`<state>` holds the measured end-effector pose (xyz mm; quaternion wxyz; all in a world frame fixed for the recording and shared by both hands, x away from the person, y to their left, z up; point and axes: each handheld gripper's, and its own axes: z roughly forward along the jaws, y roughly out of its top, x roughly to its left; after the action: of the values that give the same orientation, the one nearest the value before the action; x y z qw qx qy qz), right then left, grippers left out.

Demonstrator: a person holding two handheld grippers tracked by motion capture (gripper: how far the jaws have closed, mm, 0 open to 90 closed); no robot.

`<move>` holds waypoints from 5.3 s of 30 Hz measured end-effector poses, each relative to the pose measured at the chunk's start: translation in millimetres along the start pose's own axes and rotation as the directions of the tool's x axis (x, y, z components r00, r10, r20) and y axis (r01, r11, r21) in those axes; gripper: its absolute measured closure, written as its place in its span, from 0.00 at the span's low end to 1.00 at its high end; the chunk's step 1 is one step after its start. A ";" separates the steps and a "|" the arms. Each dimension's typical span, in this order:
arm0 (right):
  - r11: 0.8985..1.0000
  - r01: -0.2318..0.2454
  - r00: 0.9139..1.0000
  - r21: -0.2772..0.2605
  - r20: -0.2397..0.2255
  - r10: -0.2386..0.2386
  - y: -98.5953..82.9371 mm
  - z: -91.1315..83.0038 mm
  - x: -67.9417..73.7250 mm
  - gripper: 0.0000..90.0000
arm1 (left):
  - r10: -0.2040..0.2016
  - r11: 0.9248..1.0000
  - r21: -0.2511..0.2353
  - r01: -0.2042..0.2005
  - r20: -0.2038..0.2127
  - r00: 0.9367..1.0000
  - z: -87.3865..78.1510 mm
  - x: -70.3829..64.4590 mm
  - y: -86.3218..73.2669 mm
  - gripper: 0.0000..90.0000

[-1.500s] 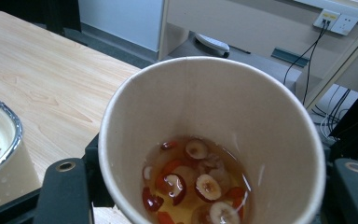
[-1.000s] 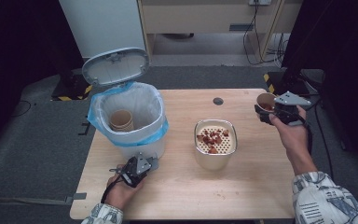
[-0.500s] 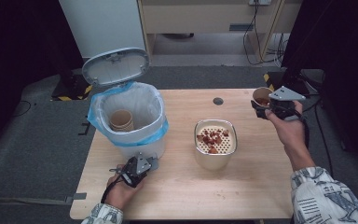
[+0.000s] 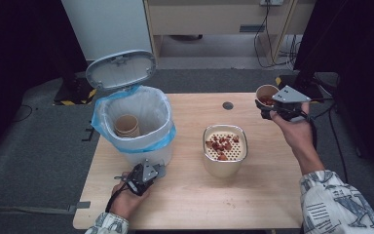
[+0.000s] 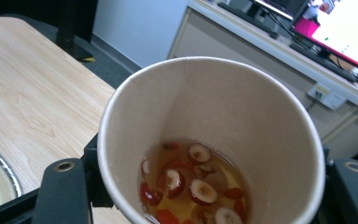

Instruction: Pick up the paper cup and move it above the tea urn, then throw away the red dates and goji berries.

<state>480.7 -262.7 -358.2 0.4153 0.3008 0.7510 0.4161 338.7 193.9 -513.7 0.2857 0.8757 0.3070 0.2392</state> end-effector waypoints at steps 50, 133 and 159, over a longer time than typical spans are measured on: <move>0.971 0.214 0.975 -0.110 -0.033 -0.219 55.0 4.2 18.2 0.33 | -0.006 1.000 -0.005 0.006 -0.001 1.000 0.3 -0.5 0.0 1.00; 0.832 0.547 0.833 -0.090 -0.035 -0.552 55.8 -3.7 52.8 0.33 | 0.000 1.000 -0.002 0.000 -0.001 1.000 -0.2 -0.3 0.2 1.00; 0.781 0.615 0.786 -0.105 0.008 -0.618 60.7 -10.8 50.7 0.33 | -0.003 1.000 -0.003 0.003 0.000 1.000 -0.2 -0.4 0.2 1.00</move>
<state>453.6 -197.6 -320.7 0.5332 0.0117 0.7912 0.2993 338.4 193.6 -513.5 0.2875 0.8748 0.3079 0.2393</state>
